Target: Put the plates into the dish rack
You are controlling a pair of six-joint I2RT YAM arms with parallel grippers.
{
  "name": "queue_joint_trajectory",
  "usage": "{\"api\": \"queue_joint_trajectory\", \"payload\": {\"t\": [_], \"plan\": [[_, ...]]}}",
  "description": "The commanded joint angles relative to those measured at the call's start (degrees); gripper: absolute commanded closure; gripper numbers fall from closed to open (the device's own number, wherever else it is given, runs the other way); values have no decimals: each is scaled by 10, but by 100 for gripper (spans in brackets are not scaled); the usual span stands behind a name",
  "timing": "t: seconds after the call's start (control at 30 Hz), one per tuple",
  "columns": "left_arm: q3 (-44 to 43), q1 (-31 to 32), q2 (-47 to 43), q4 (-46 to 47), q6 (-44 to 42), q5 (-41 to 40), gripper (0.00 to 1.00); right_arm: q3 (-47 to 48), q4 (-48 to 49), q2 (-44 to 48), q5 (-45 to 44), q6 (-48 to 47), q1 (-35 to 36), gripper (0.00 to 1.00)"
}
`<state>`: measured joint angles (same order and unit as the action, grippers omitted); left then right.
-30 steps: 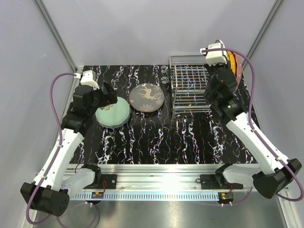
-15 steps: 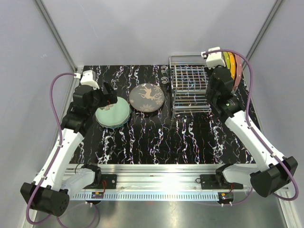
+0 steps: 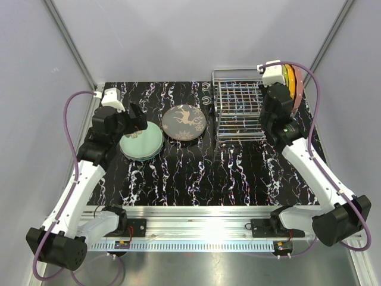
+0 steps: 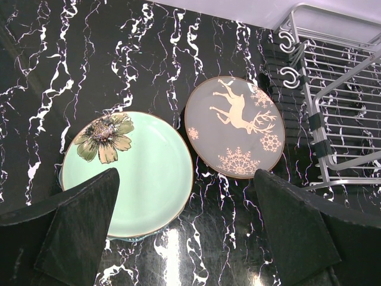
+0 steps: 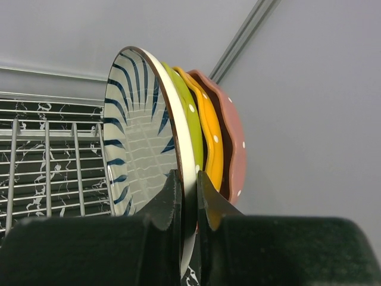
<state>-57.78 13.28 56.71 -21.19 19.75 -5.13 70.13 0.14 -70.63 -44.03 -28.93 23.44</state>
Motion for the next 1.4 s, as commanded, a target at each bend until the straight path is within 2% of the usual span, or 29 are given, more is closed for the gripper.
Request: {"api": "queue_joint_trajectory", "payload": {"t": [0.0,0.47,0.6,0.7,0.83,0.93,1.13,1.37], "plan": [[-27,-3,3,11,-1,10,1,9,76,8,11,33,-7,100],[-27,-3,9,10,0,15,1,-15,98,2,9,60,-20,100],[-28,-3,11,11,0,16,1,-17,101,0,10,63,-23,91],[-28,-3,11,10,0,16,1,-17,101,-6,9,62,-23,89],[-29,-3,13,9,0,18,1,-16,103,-8,10,63,-23,77],[-28,-3,14,9,0,19,1,-13,103,-10,10,62,-23,72],[-29,-3,17,9,0,23,1,-9,101,-6,11,65,-23,70],[-30,-3,20,7,-1,24,1,19,61,22,22,84,-23,55]]}}
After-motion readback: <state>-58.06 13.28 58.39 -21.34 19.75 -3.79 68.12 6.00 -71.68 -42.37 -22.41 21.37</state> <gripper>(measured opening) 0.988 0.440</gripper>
